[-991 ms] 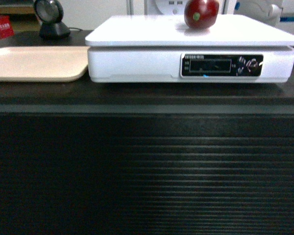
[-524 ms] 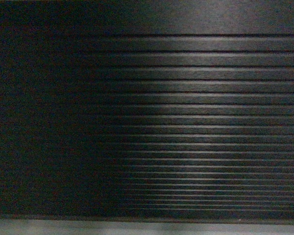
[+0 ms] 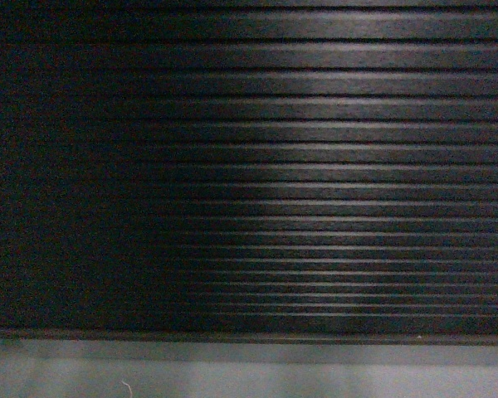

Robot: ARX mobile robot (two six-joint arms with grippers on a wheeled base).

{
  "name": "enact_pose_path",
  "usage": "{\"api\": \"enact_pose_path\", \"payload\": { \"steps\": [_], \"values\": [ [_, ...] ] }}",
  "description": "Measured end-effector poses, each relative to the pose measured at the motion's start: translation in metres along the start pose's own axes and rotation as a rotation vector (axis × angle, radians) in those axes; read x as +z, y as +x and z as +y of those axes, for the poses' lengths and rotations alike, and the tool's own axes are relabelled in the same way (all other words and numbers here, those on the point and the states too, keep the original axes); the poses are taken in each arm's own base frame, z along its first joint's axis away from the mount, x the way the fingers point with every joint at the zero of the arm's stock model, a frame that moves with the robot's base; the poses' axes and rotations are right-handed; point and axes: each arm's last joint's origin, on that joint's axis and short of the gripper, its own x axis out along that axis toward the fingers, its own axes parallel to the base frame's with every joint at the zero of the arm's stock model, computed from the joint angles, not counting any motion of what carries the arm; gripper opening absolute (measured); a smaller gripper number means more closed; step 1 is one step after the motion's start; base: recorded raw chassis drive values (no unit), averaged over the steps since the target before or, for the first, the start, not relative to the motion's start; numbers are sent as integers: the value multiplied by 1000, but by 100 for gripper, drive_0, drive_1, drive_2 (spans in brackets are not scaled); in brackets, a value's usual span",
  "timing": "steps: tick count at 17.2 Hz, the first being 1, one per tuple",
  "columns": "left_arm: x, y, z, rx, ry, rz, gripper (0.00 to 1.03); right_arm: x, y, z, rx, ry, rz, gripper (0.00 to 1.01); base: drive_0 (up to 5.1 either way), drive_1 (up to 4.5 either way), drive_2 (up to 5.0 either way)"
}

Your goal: Place dark red mango on scale at checkout

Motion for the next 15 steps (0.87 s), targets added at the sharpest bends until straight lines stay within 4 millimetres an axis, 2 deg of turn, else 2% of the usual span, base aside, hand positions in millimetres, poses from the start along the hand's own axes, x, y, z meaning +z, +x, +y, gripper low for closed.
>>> {"api": "enact_pose_path", "payload": {
  "steps": [15],
  "values": [
    [0,0,0,2,0,-2,98,0,0,0,1,0,-2,98,0,0,0]
  ]
}}
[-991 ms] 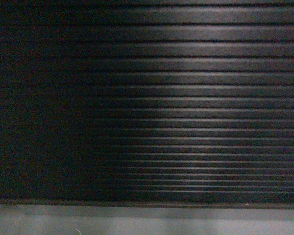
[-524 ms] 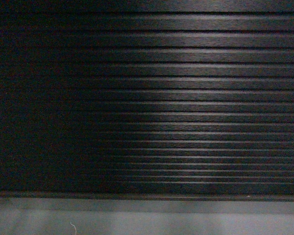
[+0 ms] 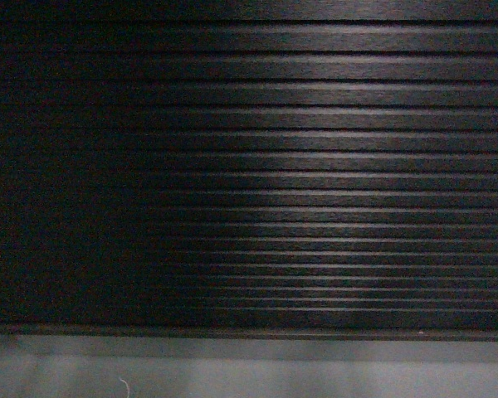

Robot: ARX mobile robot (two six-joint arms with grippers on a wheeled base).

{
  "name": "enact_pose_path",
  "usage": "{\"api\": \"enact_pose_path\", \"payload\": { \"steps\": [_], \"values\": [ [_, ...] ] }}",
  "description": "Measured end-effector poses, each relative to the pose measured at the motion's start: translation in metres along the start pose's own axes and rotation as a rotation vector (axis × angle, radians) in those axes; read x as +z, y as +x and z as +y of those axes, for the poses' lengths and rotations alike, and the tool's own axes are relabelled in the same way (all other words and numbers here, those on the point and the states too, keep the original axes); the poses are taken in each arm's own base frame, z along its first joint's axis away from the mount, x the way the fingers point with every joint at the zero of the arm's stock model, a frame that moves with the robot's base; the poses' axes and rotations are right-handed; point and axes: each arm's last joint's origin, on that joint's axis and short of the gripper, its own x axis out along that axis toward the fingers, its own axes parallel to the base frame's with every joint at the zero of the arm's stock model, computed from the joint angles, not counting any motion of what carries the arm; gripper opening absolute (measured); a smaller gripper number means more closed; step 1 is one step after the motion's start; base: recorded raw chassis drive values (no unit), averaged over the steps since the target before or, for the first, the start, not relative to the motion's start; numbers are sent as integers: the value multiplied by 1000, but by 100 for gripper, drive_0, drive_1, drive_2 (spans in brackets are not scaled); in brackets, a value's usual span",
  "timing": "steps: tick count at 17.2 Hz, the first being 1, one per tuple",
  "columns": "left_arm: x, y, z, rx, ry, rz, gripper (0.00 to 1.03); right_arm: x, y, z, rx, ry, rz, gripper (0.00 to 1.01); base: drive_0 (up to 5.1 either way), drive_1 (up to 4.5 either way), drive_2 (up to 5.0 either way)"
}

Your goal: Place dark red mango on scale at checkout

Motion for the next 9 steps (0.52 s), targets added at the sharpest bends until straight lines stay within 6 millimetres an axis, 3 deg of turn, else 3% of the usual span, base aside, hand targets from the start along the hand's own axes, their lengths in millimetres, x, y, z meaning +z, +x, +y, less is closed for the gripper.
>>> {"api": "enact_pose_path", "payload": {
  "steps": [9],
  "values": [
    [0,0,0,0,0,0,98,0,0,0,0,0,0,98,0,0,0]
  ]
}}
